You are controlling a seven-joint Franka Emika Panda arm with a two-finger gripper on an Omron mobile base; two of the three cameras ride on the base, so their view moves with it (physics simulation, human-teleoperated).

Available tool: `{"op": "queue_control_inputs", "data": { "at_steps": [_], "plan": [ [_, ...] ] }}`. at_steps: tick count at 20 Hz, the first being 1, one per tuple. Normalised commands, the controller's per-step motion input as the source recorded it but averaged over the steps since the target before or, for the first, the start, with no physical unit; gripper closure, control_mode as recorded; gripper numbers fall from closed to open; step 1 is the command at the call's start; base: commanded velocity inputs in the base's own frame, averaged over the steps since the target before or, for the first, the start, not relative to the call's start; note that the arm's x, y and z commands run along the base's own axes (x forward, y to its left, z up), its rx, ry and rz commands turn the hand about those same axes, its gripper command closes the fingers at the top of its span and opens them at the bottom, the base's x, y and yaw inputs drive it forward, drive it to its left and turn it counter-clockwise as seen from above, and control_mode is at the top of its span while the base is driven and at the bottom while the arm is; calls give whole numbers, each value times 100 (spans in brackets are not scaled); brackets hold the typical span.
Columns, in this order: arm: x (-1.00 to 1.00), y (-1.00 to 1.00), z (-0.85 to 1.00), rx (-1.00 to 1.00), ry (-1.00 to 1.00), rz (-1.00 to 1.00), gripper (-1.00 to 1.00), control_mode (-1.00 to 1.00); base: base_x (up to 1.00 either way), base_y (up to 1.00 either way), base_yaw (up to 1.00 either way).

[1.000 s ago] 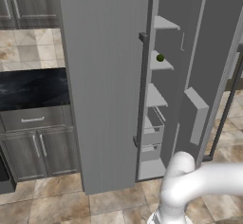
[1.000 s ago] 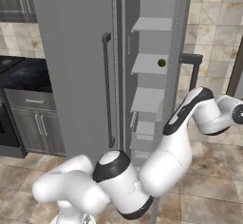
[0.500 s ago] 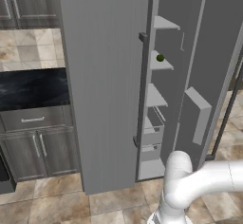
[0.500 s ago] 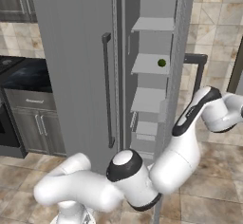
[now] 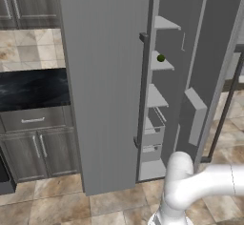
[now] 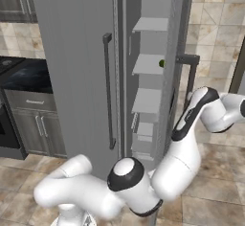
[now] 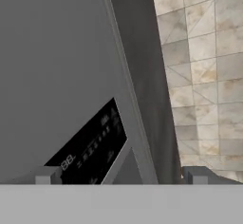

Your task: Pick up the frozen fish from the freezer, place it on any shelf in the fridge, and close the fridge and freezer doors when done.

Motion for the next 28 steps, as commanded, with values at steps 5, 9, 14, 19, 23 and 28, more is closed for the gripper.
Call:
{"op": "queue_control_inputs", "data": {
  "at_steps": [5,9,14,19,23,28],
  "plan": [
    [28,100,-15,9,-2,0,-100,-100,0,0,0],
    [31,100,-8,13,-5,0,-100,-100,0,0,0],
    [36,99,-4,15,-6,0,-100,-100,0,0,0],
    [41,87,0,18,-6,0,-100,-100,0,0,0],
    [51,68,0,22,-5,0,-100,-100,0,0,0],
    [55,41,0,22,-1,-2,-100,-100,0,0,0]
  ]
}}
